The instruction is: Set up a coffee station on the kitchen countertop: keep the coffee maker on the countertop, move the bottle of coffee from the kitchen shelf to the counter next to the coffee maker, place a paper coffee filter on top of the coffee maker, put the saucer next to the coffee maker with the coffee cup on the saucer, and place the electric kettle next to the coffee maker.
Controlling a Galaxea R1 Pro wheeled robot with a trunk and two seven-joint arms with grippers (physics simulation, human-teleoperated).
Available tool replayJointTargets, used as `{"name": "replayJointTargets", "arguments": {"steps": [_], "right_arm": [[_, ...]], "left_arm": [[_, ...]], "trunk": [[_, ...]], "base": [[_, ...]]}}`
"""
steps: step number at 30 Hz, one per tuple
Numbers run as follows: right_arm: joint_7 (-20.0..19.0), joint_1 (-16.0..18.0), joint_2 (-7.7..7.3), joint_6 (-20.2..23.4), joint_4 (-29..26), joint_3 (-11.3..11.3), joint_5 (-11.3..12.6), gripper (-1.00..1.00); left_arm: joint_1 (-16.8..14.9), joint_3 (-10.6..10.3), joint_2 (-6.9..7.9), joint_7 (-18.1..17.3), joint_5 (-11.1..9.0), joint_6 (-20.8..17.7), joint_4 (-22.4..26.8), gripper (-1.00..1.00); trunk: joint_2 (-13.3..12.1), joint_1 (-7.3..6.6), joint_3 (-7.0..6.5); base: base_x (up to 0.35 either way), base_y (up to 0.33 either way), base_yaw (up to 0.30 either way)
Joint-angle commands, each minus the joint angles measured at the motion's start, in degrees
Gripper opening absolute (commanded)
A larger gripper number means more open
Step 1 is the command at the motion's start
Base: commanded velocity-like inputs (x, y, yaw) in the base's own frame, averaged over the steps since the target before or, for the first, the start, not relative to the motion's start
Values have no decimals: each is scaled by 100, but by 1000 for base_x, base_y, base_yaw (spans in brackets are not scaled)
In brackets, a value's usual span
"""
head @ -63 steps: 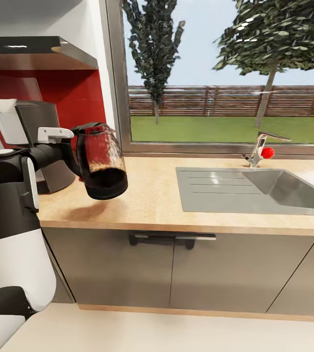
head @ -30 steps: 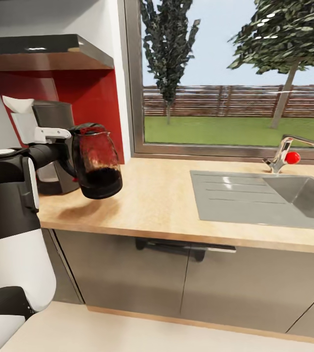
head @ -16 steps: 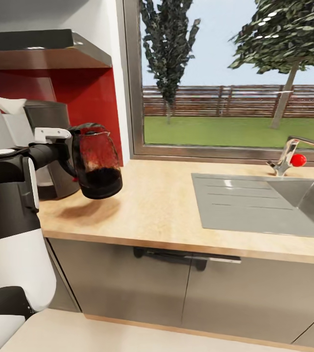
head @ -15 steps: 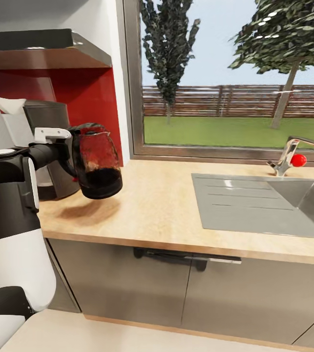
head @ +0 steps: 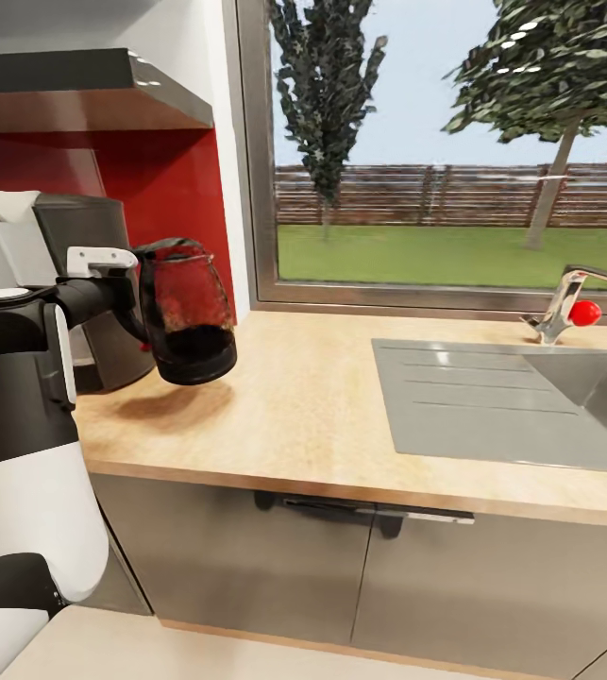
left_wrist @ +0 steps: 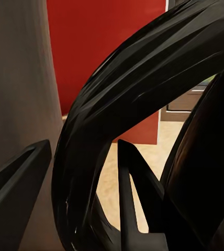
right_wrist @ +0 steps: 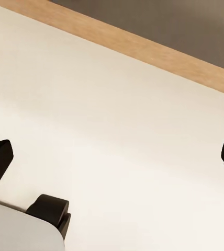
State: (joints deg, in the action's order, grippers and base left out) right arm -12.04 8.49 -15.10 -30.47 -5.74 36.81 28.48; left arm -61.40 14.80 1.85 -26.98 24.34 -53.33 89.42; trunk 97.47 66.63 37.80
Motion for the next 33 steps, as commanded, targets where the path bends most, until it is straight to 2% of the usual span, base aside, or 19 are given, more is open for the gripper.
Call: {"name": "replayJointTargets", "arguments": {"steps": [1, 18, 24, 33], "right_arm": [[-44, 3, -2, -12, 3, 19, 61, 100], [-48, 3, -2, -12, 3, 19, 62, 100], [-51, 3, -2, -12, 3, 19, 61, 100], [-53, 3, -2, -12, 3, 19, 61, 100]], "left_arm": [[-5, 5, 0, -61, 49, -17, 6, -100], [-5, -2, 0, -61, 87, -23, -3, -100], [-4, -3, 0, -61, 114, -29, -3, -100], [-8, -3, 0, -61, 115, -29, -3, -100]], "trunk": [[3, -1, 6], [3, -1, 77], [244, 131, 197], [444, 241, 287]], "base": [[2, 0, 0], [0, 0, 0], [0, 0, 0], [0, 0, 0]]}}
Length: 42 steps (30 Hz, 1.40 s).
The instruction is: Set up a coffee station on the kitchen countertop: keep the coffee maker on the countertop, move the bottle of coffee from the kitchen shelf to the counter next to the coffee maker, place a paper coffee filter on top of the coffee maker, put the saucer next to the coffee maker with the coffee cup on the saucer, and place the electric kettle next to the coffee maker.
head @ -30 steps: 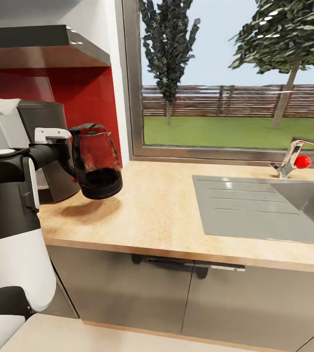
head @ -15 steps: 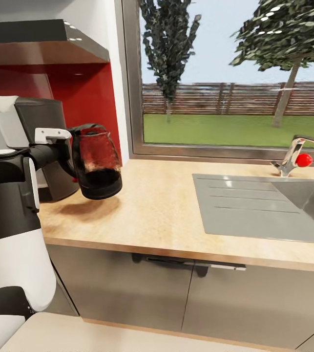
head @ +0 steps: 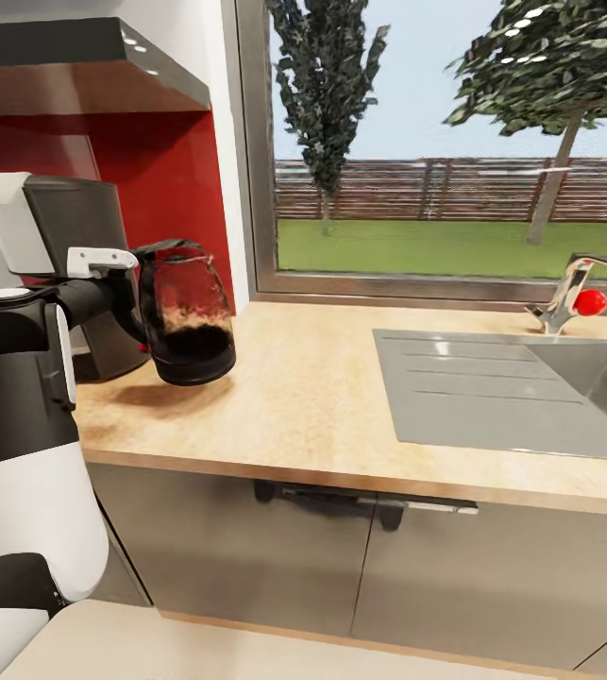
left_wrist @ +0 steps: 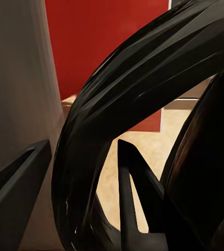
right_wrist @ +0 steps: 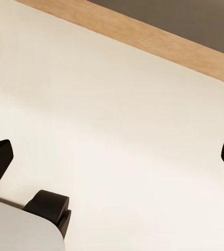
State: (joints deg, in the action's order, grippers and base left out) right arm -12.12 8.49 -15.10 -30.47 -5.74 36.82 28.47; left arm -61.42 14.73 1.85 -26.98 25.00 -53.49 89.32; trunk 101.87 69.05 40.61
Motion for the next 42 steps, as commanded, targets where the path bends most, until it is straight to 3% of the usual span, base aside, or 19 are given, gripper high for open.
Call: {"name": "replayJointTargets", "arguments": {"steps": [1, 8, 29, 42], "right_arm": [[-44, 3, -2, -11, 2, 19, 62, 100], [-44, 3, -2, -11, 2, 19, 62, 100], [-44, 3, -2, -11, 2, 19, 62, 100], [-44, 3, -2, -11, 2, 19, 62, 100]], "left_arm": [[-6, 4, 0, -61, 49, -12, 6, -100], [-3, 4, 0, -61, 49, -12, 6, -100], [-2, 4, 0, -61, 49, -12, 6, -100], [-5, 4, 0, -61, 49, -14, 6, -100]], "trunk": [[44, 22, 24], [205, 110, 95], [205, 110, 95], [446, 241, 203]], "base": [[0, 0, 0], [0, 0, 0], [19, 17, 0], [0, 0, 0]]}}
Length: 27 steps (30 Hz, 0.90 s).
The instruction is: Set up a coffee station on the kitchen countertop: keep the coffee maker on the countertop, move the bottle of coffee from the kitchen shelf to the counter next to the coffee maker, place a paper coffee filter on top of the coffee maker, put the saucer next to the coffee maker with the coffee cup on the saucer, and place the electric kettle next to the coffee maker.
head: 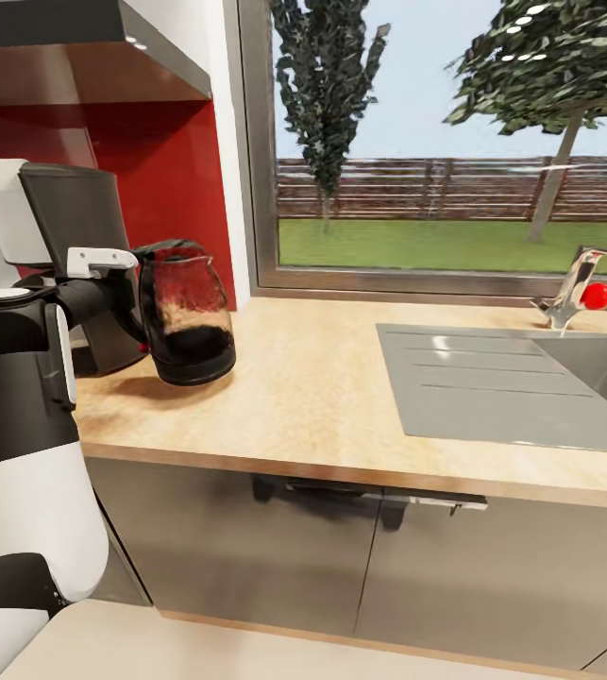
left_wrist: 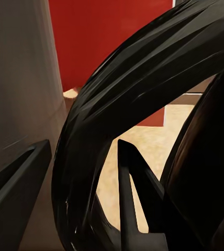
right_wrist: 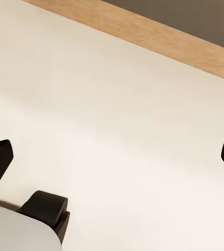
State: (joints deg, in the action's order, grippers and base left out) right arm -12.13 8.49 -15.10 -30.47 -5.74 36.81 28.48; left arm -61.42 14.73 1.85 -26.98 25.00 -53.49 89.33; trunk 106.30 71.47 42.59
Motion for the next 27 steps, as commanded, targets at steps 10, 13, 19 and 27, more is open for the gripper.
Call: {"name": "replayJointTargets", "arguments": {"steps": [10, 13, 19, 27], "right_arm": [[-44, 3, -2, -11, 3, 19, 62, 100], [-44, 3, -2, -11, 3, 19, 62, 100], [-44, 3, -2, -11, 3, 20, 62, 100], [-44, 3, -2, -11, 3, 23, 62, 100]], "left_arm": [[-2, 4, 0, -62, 48, -14, 6, -100], [-4, 4, 0, -62, 48, -18, 6, -100], [-4, 4, 0, -62, 48, -18, 6, -100], [-5, 4, 0, -62, 48, -21, 6, -100]], "trunk": [[243, 131, 113], [364, 197, 167], [364, 197, 167], [364, 197, 214]], "base": [[0, 0, 0], [0, 0, 0], [0, 0, 0], [0, 0, 0]]}}
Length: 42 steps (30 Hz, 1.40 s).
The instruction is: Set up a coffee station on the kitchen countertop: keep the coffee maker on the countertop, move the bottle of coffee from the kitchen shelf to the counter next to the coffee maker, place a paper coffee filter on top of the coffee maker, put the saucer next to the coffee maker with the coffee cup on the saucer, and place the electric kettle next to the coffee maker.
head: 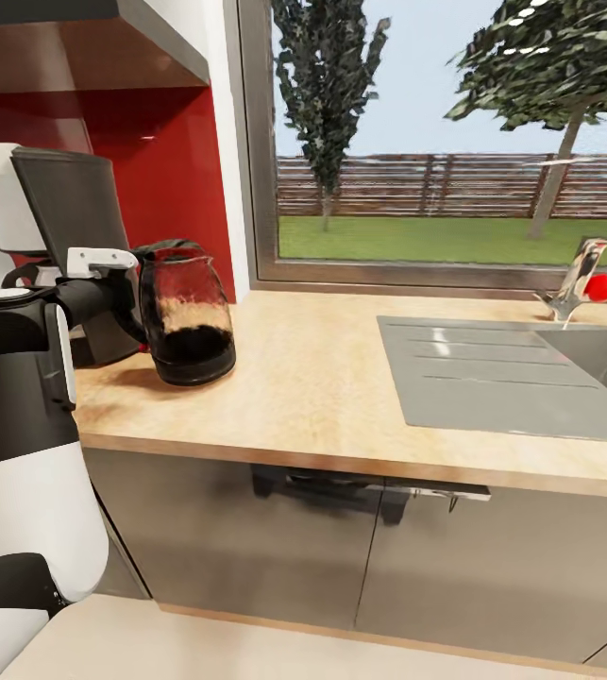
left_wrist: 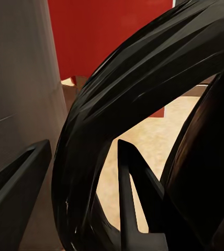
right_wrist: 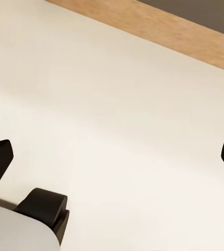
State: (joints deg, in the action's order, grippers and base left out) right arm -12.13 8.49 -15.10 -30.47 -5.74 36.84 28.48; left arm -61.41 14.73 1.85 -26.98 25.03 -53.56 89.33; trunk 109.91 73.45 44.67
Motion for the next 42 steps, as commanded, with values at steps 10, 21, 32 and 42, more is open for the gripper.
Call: {"name": "replayJointTargets", "arguments": {"steps": [10, 21, 32, 42], "right_arm": [[-51, 3, -2, -11, 3, 18, 61, 100], [-53, 3, -2, -11, 3, 17, 62, 100], [-61, 2, -2, -11, 3, 23, 60, 100], [-62, 3, -2, -11, 3, 19, 62, 100]], "left_arm": [[-4, 4, 0, -62, 47, -15, 0, -100], [-5, 4, 3, -62, 49, -15, -2, -100], [-4, 4, 4, -62, 48, -15, 0, -100], [-3, 4, 4, -62, 50, -15, 1, -100]], "trunk": [[3, -1, 31], [3, -1, 58], [3, -1, 89], [3, -1, 126]], "base": [[0, 0, 0], [0, 0, 0], [0, 0, 0], [0, 0, 0]]}}
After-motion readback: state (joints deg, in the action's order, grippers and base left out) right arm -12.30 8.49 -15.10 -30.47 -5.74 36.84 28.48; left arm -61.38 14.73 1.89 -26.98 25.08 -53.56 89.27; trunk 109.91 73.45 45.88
